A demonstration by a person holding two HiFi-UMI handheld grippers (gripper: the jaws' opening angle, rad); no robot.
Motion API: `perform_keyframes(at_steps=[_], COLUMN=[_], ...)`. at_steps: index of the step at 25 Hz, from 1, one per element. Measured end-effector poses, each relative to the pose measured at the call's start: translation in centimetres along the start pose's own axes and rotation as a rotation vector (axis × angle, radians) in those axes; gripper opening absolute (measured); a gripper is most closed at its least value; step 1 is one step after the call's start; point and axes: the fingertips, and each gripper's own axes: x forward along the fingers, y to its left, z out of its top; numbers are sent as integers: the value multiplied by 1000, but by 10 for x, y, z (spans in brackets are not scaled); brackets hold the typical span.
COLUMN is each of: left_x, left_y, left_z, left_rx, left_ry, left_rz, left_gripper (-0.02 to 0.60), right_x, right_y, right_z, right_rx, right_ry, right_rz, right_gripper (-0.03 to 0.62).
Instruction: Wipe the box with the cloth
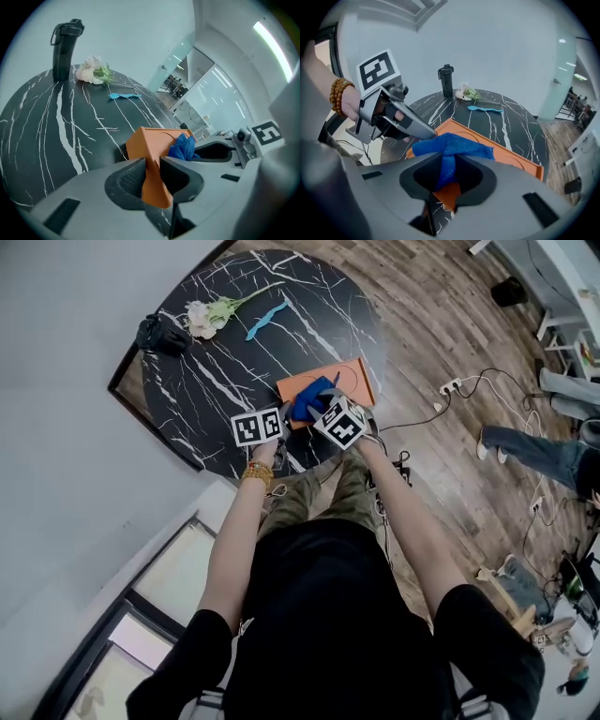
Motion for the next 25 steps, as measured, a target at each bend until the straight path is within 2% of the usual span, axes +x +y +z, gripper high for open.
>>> perform_keyframes(at_steps=[4, 7, 10, 12, 14, 17, 21, 25], left_x=[5, 8, 11, 7, 6, 8, 6, 10], left_y=[0, 1, 2, 5, 5, 3, 5, 1], left_z=[0, 1, 4, -2, -6, -4, 0, -1], left_rx=[41, -7, -24, -8, -17, -42, -48, -71], left_ry=[34, 30, 24, 38, 38, 26, 47, 46], left_rz=[33, 15, -3, 6, 2, 4, 19, 27], left_gripper=[107, 115, 118, 117, 117, 115, 114, 114], right_x=[-6, -10, -17, -26, -38, -26, 31, 25], right_y=[16, 32, 38, 42, 29, -7, -31, -44], right_z=[-6, -20, -39, -43, -27, 16, 44, 34], right_rx=[-72, -98, -89, -27, 40, 12, -115, -181], right_ry=[31, 56, 84, 62, -8, -48, 37, 99], right_rz=[5, 20, 31, 16, -36, -86, -63, -32], right_gripper=[74, 74, 74, 75, 74, 75, 75, 75])
